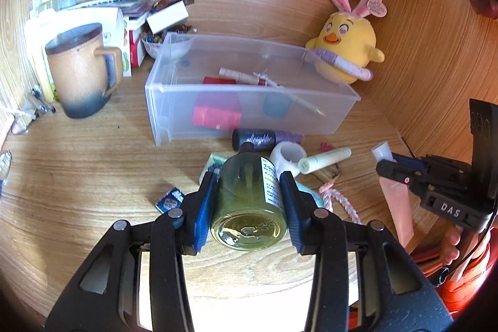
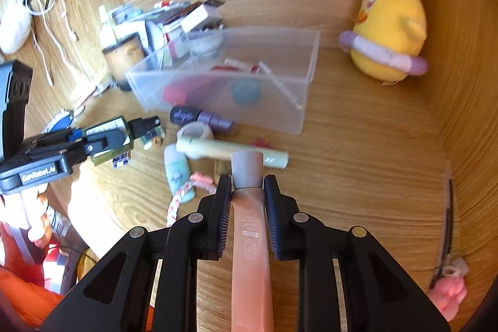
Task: Organize objects
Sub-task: 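Carry the green bottle and pink tube into the clear box and release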
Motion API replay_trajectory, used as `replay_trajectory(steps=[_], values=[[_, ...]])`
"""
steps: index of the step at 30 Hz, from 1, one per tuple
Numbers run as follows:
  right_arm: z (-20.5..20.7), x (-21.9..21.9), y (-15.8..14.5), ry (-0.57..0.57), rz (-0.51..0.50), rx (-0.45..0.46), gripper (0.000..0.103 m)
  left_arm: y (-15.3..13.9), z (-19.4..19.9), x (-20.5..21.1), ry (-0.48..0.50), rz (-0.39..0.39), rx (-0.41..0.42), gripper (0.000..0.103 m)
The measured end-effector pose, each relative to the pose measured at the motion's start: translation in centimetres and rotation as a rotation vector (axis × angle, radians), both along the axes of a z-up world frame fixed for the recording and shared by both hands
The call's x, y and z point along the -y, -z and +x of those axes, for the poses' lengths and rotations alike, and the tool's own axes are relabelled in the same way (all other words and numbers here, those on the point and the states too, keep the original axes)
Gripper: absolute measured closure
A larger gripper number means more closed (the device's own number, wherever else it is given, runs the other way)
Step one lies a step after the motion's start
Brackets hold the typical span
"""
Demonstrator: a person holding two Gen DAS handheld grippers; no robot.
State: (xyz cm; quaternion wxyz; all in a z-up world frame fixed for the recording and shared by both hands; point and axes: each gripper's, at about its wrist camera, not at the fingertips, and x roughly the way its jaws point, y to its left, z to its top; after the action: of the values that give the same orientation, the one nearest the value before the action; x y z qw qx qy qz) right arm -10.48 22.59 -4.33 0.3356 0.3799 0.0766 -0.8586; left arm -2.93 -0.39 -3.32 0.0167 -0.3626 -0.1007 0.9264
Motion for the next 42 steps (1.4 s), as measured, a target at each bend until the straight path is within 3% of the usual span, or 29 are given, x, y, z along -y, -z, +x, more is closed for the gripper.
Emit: replay_trajectory(steps=[17, 28, 42], values=[[-3.4, 0.5, -4.9, 0.027, -0.108, -0.085, 0.085, -4.6, -1.3, 0.7, -0.005, 0.005, -0.117, 0.062], [-3.7, 2.1, -9.6, 0.010, -0.144, -0.213, 0.085, -6.5, -3.5, 2.0, -0.031, -0.008, -0.153, 0.062], [-6.7, 6.1, -11.4, 0.019, -0.070, -0.292, 0.085, -7.2, -7.0, 2.4, -0.019, -0.007, -0.144, 0.062]])
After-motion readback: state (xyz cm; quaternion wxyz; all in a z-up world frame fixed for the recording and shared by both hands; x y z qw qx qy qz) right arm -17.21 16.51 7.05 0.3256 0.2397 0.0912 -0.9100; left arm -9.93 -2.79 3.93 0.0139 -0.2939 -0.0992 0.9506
